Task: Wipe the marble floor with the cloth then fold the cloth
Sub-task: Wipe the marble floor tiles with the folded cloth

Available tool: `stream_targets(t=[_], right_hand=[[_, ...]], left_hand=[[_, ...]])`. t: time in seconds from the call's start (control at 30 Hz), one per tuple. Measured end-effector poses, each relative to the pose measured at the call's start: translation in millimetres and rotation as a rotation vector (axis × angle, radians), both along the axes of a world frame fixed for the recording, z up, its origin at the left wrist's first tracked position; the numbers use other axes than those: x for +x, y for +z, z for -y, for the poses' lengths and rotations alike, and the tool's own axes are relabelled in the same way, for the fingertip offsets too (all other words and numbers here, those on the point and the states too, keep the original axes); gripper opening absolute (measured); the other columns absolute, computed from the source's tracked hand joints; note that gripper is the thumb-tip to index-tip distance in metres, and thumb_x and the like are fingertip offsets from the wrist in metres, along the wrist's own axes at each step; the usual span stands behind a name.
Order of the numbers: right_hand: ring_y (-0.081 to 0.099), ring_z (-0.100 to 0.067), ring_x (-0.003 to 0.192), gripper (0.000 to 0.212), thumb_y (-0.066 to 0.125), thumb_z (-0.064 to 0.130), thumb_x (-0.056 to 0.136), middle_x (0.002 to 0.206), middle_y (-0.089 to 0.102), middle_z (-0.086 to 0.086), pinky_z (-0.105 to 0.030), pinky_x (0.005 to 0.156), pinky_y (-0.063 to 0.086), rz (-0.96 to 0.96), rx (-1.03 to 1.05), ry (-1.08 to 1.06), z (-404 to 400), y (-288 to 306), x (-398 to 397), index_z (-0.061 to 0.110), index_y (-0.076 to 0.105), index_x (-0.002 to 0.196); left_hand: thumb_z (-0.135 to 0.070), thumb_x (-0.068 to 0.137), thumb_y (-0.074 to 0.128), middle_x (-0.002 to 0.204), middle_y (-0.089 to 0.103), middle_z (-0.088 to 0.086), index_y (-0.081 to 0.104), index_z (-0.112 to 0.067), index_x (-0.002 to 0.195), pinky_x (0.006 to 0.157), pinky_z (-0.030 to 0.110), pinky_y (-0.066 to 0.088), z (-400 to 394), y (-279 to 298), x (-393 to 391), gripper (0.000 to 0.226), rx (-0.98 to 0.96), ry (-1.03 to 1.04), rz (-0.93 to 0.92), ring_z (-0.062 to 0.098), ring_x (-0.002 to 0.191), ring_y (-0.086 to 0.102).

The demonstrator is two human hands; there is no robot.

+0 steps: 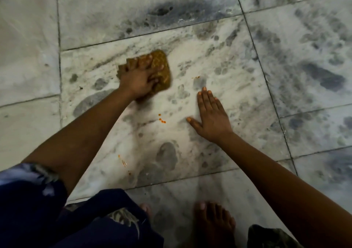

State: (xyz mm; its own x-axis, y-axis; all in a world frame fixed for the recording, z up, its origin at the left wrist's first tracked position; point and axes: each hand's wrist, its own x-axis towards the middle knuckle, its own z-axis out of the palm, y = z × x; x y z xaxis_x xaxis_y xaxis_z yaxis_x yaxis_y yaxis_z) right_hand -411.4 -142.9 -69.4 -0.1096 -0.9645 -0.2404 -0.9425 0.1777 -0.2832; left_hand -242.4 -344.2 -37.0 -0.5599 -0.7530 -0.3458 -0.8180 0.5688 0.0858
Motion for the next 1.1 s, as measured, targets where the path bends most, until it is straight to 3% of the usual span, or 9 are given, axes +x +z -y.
stream_targets(t=[0.13, 0.3, 0.47, 0.57, 0.7, 0.8, 0.87, 1.0, 1.1], right_hand=[[0.0, -0.025, 0.145, 0.092, 0.008, 0.065, 0.08, 0.157, 0.001, -0.015, -0.033, 0.115, -0.004, -0.005, 0.006, 0.019, 1, 1, -5, 0.004, 0.006, 0.148], [0.001, -0.024, 0.145, 0.088, 0.009, 0.062, 0.082, 0.157, 0.001, -0.014, -0.031, 0.114, -0.008, -0.01, -0.046, -0.042, -2, 2, -23, 0.004, 0.006, 0.148], [0.0, -0.025, 0.146, 0.09, 0.006, 0.062, 0.08, 0.157, -0.001, -0.014, -0.034, 0.115, -0.006, -0.057, -0.031, -0.115, -6, 3, -48, 0.003, 0.003, 0.148], [-0.003, -0.025, 0.145, 0.087, 0.008, 0.062, 0.083, 0.157, -0.003, -0.014, -0.035, 0.115, -0.006, -0.098, -0.007, -0.127, -2, 3, -57, 0.004, 0.0, 0.148], [-0.006, -0.024, 0.145, 0.085, 0.013, 0.059, 0.084, 0.157, -0.008, -0.013, -0.035, 0.115, -0.007, -0.094, 0.025, -0.161, 8, 3, -65, 0.005, -0.004, 0.148], [-0.007, -0.023, 0.145, 0.086, 0.014, 0.06, 0.083, 0.157, -0.008, -0.012, -0.036, 0.115, -0.006, -0.056, 0.044, -0.188, 10, -1, -70, 0.006, -0.005, 0.148], [-0.007, -0.023, 0.145, 0.086, 0.014, 0.061, 0.084, 0.157, -0.009, -0.011, -0.035, 0.115, -0.006, -0.054, 0.032, -0.187, 8, -5, -71, 0.007, -0.006, 0.148], [-0.007, -0.023, 0.145, 0.086, 0.013, 0.062, 0.085, 0.157, -0.008, -0.011, -0.036, 0.115, -0.006, -0.035, 0.02, -0.188, 7, -8, -72, 0.007, -0.005, 0.148], [-0.006, -0.023, 0.145, 0.088, 0.008, 0.064, 0.082, 0.158, -0.006, -0.011, -0.036, 0.115, -0.006, -0.039, -0.002, -0.194, 7, -8, -71, 0.008, -0.005, 0.148]], left_hand=[[-0.042, 0.096, 0.038, 0.159, 0.003, -0.003, 0.028, -0.041, 0.143, 0.11, 0.061, 0.005, -13, 4, -53, 0.048, 0.049, -0.036, 0.016, 0.045, 0.141, 0.0], [-0.043, 0.095, 0.04, 0.158, 0.007, -0.008, 0.028, -0.046, 0.141, 0.112, 0.056, 0.007, -54, -1, -4, 0.047, -0.052, -0.154, -0.024, 0.036, 0.144, 0.002], [-0.041, 0.095, 0.041, 0.158, 0.009, 0.0, 0.035, -0.038, 0.141, 0.109, 0.059, 0.019, 7, 0, -35, 0.046, -0.026, 0.002, 0.033, 0.045, 0.139, 0.013], [-0.043, 0.096, 0.039, 0.159, 0.006, 0.004, 0.034, -0.035, 0.142, 0.111, 0.053, 0.012, 5, 8, -79, 0.047, 0.028, 0.039, 0.019, 0.048, 0.138, 0.012], [-0.053, 0.093, 0.034, 0.159, 0.002, -0.001, 0.022, -0.039, 0.145, 0.111, 0.057, 0.003, -64, -3, -71, 0.055, 0.017, -0.267, 0.024, 0.042, 0.142, -0.002], [-0.073, 0.083, 0.01, 0.156, 0.007, -0.003, 0.018, -0.045, 0.141, 0.11, 0.059, 0.007, -81, -13, -18, 0.064, 0.03, -0.467, -0.089, 0.041, 0.142, 0.006], [-0.078, 0.079, 0.004, 0.156, 0.011, -0.001, 0.016, -0.043, 0.139, 0.109, 0.059, 0.005, -55, -17, -4, 0.071, 0.013, -0.375, -0.093, 0.041, 0.142, 0.009], [-0.064, 0.089, 0.028, 0.159, -0.004, -0.005, 0.012, -0.05, 0.142, 0.111, 0.061, -0.001, 5, -15, -63, 0.057, 0.012, -0.097, 0.001, 0.037, 0.144, -0.004], [-0.058, 0.093, 0.029, 0.159, -0.006, -0.004, 0.013, -0.047, 0.144, 0.109, 0.062, -0.006, 4, -20, -107, 0.054, 0.04, -0.109, -0.003, 0.039, 0.143, -0.009]])
